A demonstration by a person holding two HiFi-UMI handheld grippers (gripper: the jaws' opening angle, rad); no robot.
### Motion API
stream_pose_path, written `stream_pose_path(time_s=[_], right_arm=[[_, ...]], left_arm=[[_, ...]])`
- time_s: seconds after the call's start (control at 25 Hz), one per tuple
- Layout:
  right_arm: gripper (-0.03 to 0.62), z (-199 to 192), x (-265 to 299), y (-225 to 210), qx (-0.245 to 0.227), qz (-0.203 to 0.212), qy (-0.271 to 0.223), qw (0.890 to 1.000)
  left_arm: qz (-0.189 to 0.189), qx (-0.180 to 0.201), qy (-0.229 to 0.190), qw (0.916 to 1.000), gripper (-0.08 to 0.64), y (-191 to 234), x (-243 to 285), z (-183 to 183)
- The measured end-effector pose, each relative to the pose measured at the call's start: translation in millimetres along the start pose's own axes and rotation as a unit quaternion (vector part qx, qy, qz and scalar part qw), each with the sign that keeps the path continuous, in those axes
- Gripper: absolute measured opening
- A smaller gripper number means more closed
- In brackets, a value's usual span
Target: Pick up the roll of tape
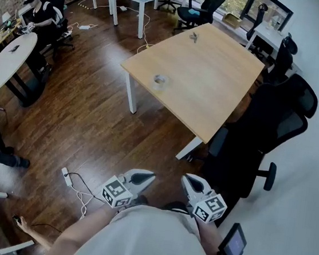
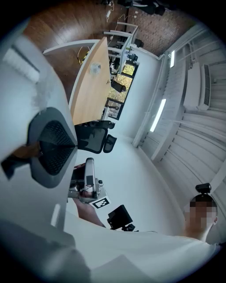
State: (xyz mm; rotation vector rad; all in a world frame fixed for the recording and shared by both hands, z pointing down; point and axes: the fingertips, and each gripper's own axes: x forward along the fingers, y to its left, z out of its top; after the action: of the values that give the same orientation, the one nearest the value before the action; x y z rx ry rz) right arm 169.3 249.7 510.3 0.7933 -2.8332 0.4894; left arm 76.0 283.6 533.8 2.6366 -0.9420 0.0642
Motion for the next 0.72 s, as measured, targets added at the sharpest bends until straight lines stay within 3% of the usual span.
stream_pose_path(time_s=[0.48, 0.72], right_arm=[[0.006, 4, 50, -13, 0.013, 0.021, 0.018, 1.000], [0.006, 14, 77, -48, 0.017, 0.045, 0.028, 0.998]], left_arm=[[0.038, -0.015, -0.001, 0.9992, 0.006, 46, -12, 8], [0.069, -0.032, 0.007, 0.9971, 0.005, 77, 7, 10]])
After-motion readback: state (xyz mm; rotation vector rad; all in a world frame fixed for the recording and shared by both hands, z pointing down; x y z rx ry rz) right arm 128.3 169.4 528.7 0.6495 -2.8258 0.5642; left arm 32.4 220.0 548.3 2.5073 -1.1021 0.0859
